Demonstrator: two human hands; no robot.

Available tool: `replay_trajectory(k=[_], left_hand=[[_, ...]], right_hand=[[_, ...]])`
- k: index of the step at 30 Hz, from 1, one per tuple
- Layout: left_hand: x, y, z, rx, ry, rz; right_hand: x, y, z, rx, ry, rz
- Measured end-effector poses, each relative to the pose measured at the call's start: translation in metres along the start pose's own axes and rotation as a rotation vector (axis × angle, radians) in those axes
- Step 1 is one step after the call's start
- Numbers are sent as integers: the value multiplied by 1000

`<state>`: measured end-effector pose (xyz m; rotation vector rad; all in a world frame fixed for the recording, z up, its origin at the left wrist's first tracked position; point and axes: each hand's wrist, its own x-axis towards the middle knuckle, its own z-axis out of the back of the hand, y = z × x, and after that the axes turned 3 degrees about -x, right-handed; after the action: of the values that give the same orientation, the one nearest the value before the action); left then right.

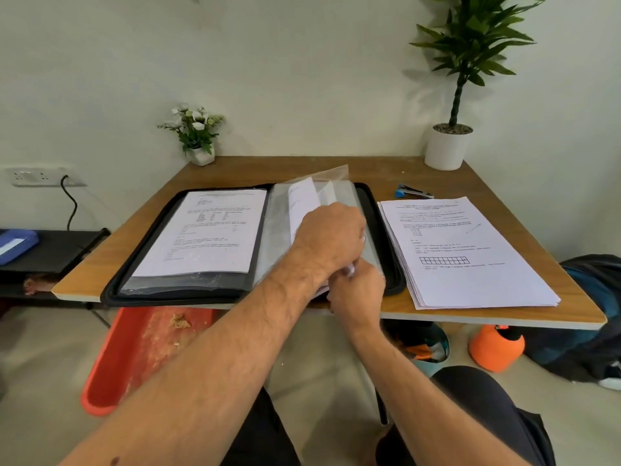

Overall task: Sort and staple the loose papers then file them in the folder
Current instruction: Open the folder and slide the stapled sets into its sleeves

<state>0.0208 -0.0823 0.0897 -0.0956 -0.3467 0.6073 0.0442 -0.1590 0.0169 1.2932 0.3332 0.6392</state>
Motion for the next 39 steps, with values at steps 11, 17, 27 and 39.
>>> replay_trajectory(k=[11,17,27,39], left_hand=[[2,11,8,-75,-49,76],[-5,8,12,6,-73,-7],[-9,31,17,-128,-139,12],[-28,74,12,-428,-18,67]], right_hand=[[7,-2,-12,-278,10,339],[15,-11,-17,-644,18,500],[21,-9,-22,-867,5,735],[29,-15,-2,-315,369,317]])
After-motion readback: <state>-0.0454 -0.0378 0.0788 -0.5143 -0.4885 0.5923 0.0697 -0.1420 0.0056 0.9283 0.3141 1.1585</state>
